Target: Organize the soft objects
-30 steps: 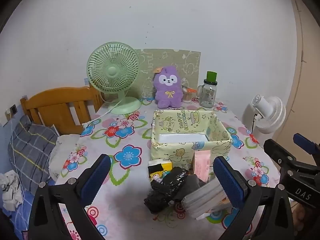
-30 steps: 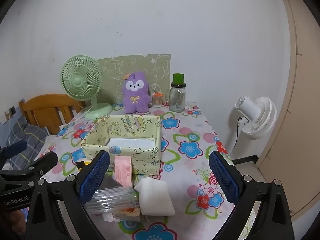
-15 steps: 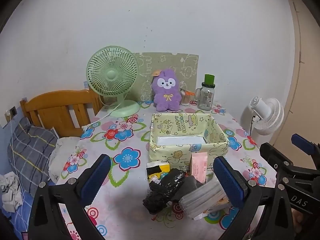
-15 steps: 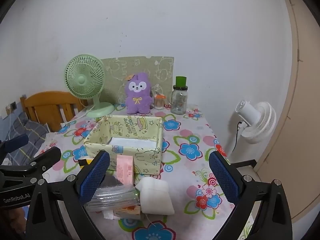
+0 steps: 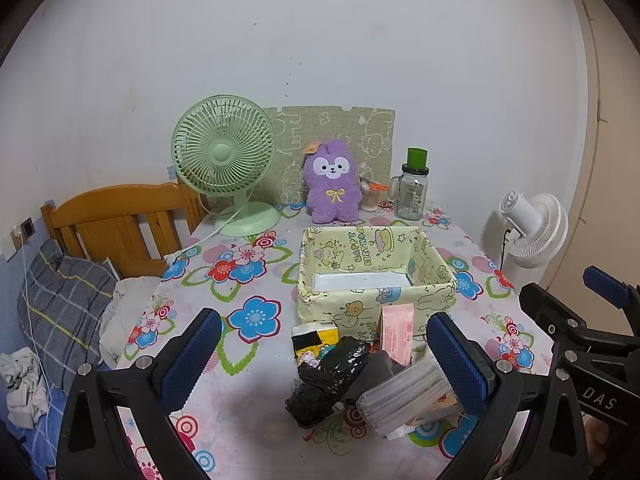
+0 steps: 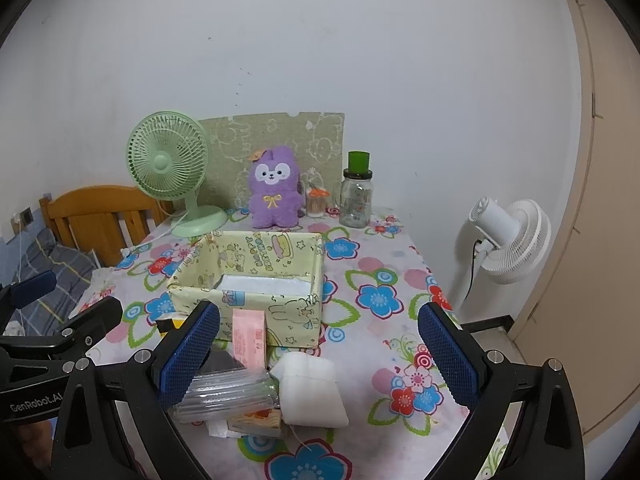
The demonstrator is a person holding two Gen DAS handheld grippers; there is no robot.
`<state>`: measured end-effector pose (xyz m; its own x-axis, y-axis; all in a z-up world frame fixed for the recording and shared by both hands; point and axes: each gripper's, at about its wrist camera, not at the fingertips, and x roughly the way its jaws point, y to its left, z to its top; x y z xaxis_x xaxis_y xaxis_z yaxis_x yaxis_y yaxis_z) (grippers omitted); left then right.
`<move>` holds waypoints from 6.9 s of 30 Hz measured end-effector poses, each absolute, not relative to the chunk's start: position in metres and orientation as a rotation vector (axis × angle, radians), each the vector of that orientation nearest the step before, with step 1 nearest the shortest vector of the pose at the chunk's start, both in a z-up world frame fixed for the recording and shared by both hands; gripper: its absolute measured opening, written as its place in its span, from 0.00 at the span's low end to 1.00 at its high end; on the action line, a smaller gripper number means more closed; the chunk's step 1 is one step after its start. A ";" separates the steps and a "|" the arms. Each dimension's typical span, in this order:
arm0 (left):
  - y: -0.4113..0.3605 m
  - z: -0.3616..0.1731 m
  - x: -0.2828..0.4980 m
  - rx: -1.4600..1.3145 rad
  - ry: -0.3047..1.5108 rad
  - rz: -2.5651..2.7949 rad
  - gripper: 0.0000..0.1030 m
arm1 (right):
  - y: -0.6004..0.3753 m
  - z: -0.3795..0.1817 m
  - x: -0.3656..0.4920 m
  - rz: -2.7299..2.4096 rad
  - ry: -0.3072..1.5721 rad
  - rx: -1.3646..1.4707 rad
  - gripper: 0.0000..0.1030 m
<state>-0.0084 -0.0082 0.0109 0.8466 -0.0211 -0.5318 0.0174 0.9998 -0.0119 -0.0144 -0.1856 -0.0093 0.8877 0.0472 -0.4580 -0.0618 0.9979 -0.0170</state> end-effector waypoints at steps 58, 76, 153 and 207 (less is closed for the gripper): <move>-0.016 0.005 -0.003 0.015 0.558 -0.024 0.99 | -0.185 -0.013 -0.006 0.026 0.516 -0.009 0.98; -0.014 -0.005 0.007 0.013 0.576 -0.033 0.98 | -0.184 -0.019 0.005 0.032 0.531 -0.001 0.98; 0.005 -0.131 0.086 -0.061 0.971 -0.160 0.47 | -0.112 -0.142 0.116 0.158 0.899 -0.077 0.44; -0.019 -0.033 0.058 -0.039 0.744 -0.196 0.27 | -0.138 -0.051 0.065 0.136 0.661 -0.035 0.42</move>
